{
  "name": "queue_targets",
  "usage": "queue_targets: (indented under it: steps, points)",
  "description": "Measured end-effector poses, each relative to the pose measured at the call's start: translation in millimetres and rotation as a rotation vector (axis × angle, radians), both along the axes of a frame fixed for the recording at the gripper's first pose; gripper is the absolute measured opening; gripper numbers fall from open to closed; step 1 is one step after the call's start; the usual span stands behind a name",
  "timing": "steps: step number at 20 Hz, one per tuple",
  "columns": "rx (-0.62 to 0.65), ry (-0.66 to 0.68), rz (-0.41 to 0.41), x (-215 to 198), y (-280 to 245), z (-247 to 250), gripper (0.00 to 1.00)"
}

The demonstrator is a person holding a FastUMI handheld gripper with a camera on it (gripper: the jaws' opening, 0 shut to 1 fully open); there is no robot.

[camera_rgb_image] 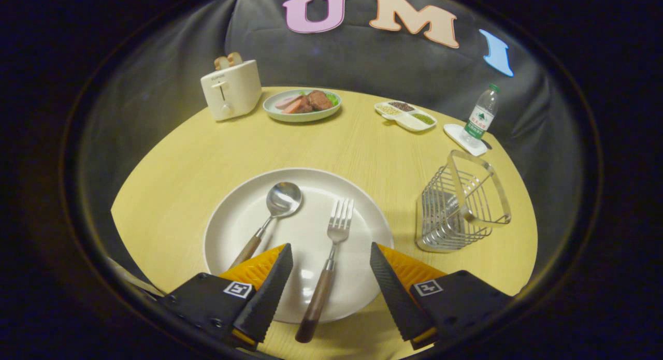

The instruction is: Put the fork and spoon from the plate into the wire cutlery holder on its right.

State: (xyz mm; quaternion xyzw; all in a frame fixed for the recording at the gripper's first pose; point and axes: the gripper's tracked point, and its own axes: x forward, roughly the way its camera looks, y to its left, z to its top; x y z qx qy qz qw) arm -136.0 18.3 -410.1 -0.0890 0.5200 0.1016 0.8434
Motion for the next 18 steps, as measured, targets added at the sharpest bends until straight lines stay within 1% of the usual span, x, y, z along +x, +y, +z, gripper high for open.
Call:
queue_targets:
  steps: [4,8,13,14,15,17,18]
  points:
    - [-0.02,0.047,0.017,-9,-1,-10,0.83]
    - [-0.015,0.066,0.026,-11,4,-13,0.55]
    - [-0.009,0.095,0.023,-14,3,-14,0.49]
    - [-0.005,0.102,0.023,-15,3,-15,0.42]
    - [-0.024,0.095,0.009,-17,-3,-5,0.35]
    - [-0.014,0.106,0.003,-14,-4,-13,0.2]
    - [-0.001,0.117,0.005,-14,-1,-13,0.19]
